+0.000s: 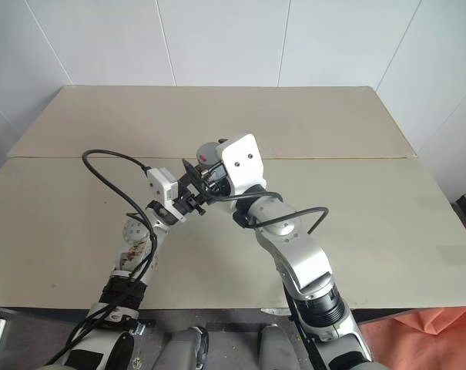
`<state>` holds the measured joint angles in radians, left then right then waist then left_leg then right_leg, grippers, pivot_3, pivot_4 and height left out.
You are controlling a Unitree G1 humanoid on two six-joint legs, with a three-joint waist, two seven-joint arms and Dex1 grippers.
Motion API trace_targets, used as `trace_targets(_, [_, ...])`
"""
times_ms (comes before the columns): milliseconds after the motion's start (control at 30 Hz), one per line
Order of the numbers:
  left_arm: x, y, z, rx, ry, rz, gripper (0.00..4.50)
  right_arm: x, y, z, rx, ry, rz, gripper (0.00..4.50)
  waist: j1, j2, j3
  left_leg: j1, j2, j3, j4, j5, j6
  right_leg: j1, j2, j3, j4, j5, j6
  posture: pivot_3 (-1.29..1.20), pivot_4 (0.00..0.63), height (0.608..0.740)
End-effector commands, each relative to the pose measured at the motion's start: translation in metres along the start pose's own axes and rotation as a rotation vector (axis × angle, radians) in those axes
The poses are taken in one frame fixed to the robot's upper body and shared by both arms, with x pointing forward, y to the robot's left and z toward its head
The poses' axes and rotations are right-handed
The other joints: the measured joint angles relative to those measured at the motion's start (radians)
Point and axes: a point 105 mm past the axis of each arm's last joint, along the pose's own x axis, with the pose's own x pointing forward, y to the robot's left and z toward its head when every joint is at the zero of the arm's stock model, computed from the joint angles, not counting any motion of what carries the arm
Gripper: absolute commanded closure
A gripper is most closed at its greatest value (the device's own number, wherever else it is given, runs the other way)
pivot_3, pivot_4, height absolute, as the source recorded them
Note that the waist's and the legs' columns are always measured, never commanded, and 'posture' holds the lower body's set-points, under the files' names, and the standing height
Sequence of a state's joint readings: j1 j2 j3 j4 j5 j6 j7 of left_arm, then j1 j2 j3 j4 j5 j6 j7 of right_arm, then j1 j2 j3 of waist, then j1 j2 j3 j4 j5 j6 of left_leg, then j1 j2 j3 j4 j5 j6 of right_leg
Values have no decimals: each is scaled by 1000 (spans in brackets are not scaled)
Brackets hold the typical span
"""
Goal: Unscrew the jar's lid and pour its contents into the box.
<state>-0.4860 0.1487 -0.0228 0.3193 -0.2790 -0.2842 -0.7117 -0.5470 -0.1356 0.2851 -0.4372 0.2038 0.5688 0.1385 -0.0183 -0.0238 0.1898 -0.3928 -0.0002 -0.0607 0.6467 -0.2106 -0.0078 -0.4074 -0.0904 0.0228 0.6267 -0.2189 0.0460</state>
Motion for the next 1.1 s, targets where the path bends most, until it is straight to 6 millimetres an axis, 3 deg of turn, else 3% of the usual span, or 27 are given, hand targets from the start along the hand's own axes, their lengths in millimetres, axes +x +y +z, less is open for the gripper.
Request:
trace_targets(33, [1,-5,11,23,-48,-19,2615,3,-1,16,-41,-77,-5,0,0,0,0,0,0,0,0,0,0,0,0,0,0,0,0,0,150,740])
trace_targets(667, [-1,-7,17,16,-63,-23,2615,6,-1,6,-53,-59,6,0,0,0,0,0,0,0,0,0,0,0,0,0,0,0,0,0,150,740])
trace_targets(767, [-1,-6,16,16,-56,-20,2615,7,-4,7,-70,-66,-14,546,0,0,0,0,0,0,0,0,0,0,0,0,0,0,0,0,150,740])
trace_targets(867, [-2,-5,14,15,-49,-19,2615,7,-6,8,-77,-71,-24,1579,0,0,0,0,0,0,0,0,0,0,0,0,0,0,0,0,150,740])
trace_targets(900, [-2,-5,14,14,-47,-19,2615,7,-7,7,-82,-69,-24,1712,0,0,0,0,0,0,0,0,0,-1,0,0,0,0,0,0,150,740])
trace_targets(1100, [-4,-6,16,11,-52,-29,2615,5,-8,6,-80,-62,-11,1713,0,0,0,0,0,0,0,0,0,-1,0,0,0,0,0,0,150,740])
